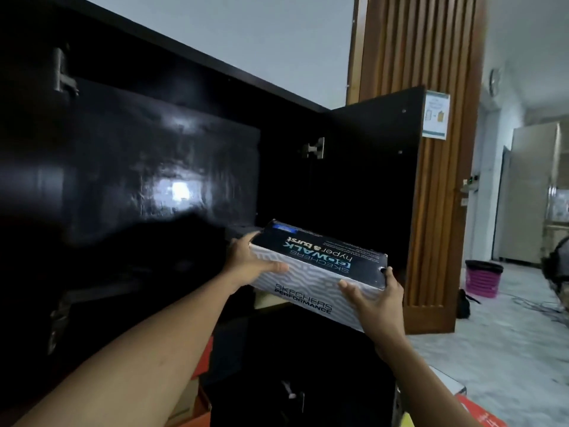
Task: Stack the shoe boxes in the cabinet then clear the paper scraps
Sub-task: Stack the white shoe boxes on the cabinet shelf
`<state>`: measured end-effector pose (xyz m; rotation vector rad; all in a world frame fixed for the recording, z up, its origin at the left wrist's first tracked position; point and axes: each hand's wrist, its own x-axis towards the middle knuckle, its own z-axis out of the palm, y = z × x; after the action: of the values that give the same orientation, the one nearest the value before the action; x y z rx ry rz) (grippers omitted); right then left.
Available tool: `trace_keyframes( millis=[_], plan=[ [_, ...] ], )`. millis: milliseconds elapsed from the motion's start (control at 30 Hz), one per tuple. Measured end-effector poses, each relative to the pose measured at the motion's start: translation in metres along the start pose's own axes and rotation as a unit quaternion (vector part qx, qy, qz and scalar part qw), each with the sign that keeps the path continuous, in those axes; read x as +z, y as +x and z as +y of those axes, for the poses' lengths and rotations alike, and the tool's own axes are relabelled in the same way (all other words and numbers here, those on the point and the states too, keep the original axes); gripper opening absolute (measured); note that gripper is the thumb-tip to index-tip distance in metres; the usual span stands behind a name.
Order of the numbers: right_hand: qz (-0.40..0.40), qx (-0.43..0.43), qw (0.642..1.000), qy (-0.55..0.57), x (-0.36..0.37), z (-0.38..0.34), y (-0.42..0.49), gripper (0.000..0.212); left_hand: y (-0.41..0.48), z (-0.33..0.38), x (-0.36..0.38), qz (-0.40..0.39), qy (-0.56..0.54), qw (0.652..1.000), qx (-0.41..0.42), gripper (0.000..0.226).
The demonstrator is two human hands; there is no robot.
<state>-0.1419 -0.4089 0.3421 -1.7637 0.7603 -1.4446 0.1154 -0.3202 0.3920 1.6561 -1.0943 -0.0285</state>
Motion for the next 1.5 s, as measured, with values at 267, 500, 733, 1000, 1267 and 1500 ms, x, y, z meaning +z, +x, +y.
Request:
trace_keyframes(
  millis=[267,500,733,1000,1267,1500],
  plan=[
    [0.081,-0.019,0.996,0.020,0.077,-0.021,0.075,0.101,0.103,0.005,0.011,0.066,-0.055,0.996,-0.017,0.113],
    [0.081,-0.055,0.993,-0.059,0.119,-0.007,0.104,0.063,0.119,-0.016,0.044,-0.019,-0.090,0.996,-0.004,0.091],
    [0.016,-0.040,0.998,-0.045,0.150,0.012,0.143,0.040,0.133,-0.030,0.061,-0.039,-0.003,0.999,0.011,0.098],
    [-0.090,-0.046,0.992,-0.074,0.189,0.041,0.187,0.040,0.168,-0.059,0.069,0.037,0.051,0.998,0.015,0.101],
    [-0.120,-0.070,0.987,-0.086,0.224,0.056,0.205,0.031,0.194,-0.073,0.075,0.066,0.091,0.994,-0.007,0.060],
    [-0.088,-0.052,0.989,-0.110,0.240,0.069,0.214,0.037,0.209,-0.077,0.072,0.050,0.056,0.997,-0.022,0.054]
  ],
)
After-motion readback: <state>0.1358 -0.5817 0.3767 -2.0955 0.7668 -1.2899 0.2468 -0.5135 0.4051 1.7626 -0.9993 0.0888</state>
